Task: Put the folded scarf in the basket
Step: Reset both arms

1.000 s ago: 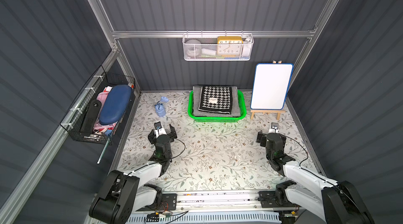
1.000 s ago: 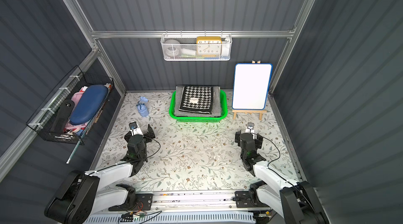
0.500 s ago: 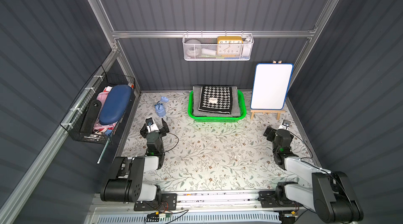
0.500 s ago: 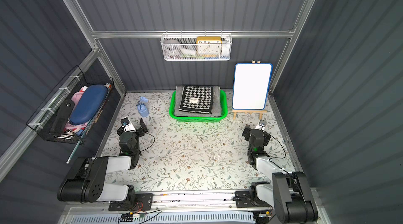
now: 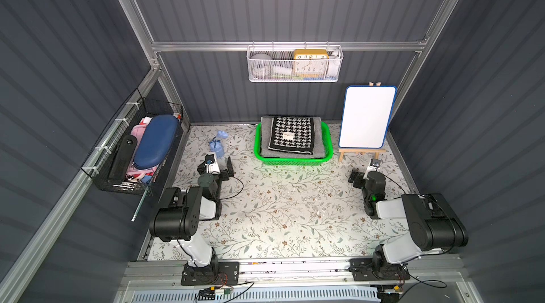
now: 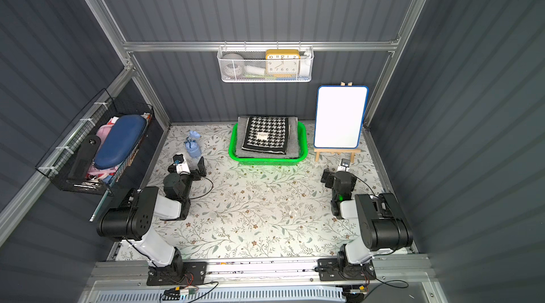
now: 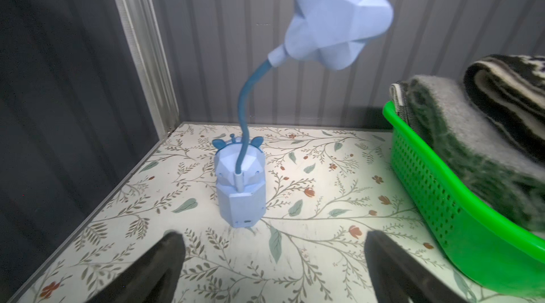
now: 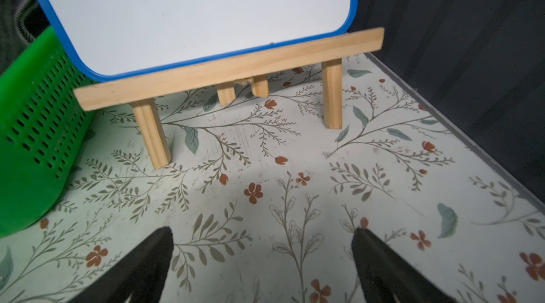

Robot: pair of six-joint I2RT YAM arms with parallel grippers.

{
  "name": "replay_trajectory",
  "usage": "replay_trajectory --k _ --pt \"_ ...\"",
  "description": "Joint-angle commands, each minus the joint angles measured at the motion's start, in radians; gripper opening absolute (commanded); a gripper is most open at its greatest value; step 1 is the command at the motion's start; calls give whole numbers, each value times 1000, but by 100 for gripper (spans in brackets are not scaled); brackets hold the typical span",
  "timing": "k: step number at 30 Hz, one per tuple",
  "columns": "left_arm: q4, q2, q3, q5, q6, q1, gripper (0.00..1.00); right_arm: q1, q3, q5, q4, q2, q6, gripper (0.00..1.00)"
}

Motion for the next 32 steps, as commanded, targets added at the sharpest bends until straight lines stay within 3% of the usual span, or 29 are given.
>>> replay_trajectory --k 1,4,32 --pt "44 -3 21 67 36 2 99 -3 37 9 31 12 -7 99" --pt "44 -2 21 64 37 2 99 -3 19 6 109 41 -19 99" --pt "43 -2 20 56 39 2 99 -2 28 0 70 26 -13 99"
